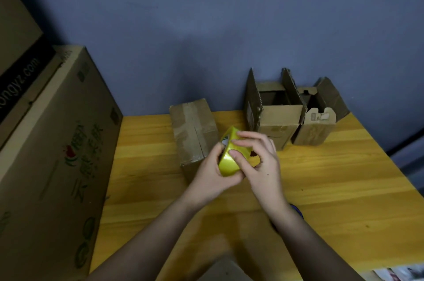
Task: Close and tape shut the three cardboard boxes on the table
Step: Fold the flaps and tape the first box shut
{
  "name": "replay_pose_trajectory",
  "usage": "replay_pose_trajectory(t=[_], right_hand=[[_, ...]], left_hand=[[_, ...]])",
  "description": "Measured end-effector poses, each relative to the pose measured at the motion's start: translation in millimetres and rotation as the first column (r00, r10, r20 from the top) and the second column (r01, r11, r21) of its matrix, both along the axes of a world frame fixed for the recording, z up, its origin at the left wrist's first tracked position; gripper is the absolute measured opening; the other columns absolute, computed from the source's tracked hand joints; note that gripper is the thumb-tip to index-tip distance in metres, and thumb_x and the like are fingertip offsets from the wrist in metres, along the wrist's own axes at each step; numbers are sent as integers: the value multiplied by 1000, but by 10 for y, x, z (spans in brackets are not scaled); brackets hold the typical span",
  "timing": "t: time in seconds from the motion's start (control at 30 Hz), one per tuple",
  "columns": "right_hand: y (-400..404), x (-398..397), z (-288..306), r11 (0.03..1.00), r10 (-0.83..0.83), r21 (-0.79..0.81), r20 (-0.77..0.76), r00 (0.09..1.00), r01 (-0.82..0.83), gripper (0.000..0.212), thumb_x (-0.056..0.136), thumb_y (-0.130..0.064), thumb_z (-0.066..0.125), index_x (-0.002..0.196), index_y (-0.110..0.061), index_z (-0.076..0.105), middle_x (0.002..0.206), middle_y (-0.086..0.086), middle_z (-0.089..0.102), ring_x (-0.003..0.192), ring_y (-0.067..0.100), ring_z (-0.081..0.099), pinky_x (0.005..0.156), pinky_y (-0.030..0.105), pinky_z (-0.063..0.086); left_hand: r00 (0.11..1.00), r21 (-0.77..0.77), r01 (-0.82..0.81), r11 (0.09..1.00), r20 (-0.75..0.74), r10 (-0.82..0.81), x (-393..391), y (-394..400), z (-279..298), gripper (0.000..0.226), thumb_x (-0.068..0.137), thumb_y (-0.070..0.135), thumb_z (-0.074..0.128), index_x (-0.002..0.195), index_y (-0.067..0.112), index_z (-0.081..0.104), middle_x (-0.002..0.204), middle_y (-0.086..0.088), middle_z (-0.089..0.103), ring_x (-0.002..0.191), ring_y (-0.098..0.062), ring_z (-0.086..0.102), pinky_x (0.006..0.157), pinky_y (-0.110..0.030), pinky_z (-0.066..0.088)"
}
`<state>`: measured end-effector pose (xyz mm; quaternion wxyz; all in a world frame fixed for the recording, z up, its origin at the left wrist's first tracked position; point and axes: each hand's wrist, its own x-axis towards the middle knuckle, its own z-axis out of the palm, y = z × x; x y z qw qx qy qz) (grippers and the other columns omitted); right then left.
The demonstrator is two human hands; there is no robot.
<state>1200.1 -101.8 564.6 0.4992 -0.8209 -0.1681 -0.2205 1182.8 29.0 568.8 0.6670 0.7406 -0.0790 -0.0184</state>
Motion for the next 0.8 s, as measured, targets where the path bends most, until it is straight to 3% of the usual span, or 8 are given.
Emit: replay_pose_trajectory(t=[0.1, 0.23, 0.33, 0.5, 0.67, 0.8], right_hand=[[36, -9, 22, 999, -4, 41, -15, 1000, 5, 18, 84, -34, 64, 94, -20, 70, 114, -5, 62, 110, 18, 54, 93, 18, 36], [49, -9, 69, 998, 17, 66, -38, 999, -14, 12, 84, -35, 62, 90, -26, 67, 115, -9, 60, 111, 11, 51, 94, 15, 35], [34, -5, 88, 998, 20, 62, -41, 999, -18, 10, 84, -35, 62, 88, -27, 65, 114, -10, 59, 111, 10, 50, 93, 13, 33], [6, 11, 69, 995, 38, 90, -61, 997, -33, 8, 83, -37, 62, 84, -29, 61, 116, -13, 58, 113, 10, 49, 94, 20, 38], [16, 37, 7, 997, -8, 71, -7, 1000, 8, 30, 85, -34, 63, 111, -19, 67, 119, -10, 62, 116, 10, 53, 96, 22, 40], [12, 48, -54, 1000, -2, 15, 62, 998, 2, 24, 86, -29, 64, 104, -16, 72, 116, -4, 65, 114, 19, 57, 100, 22, 39]], left_hand=[[999, 10, -22, 1000, 32, 22, -8, -19, 34, 35, 70, 7, 70, 85, 28, 46, 72, 28, 57, 63, 10, 48, 59, -7, 36], [999, 25, -29, 999, 37, 28, 1, -17, 59, 45, 74, -8, 71, 87, 28, 47, 72, 29, 58, 64, 11, 50, 60, -6, 37], [998, 52, -33, 998, 64, 29, 5, -22, 81, 44, 74, -7, 71, 86, 29, 48, 74, 29, 60, 65, 11, 51, 60, -6, 37], [999, 45, -17, 999, 44, 15, 20, -37, 68, 43, 74, -5, 72, 86, 29, 48, 73, 27, 58, 64, 9, 49, 59, -7, 37], [1000, 13, -18, 1000, 16, 18, 56, -45, 74, 37, 70, 6, 72, 85, 29, 47, 71, 24, 56, 63, 7, 46, 59, -11, 37], [1000, 13, -15, 1000, 4, 15, 62, -31, 35, 41, 73, 0, 73, 90, 29, 50, 76, 25, 59, 66, 8, 50, 62, -11, 39]])
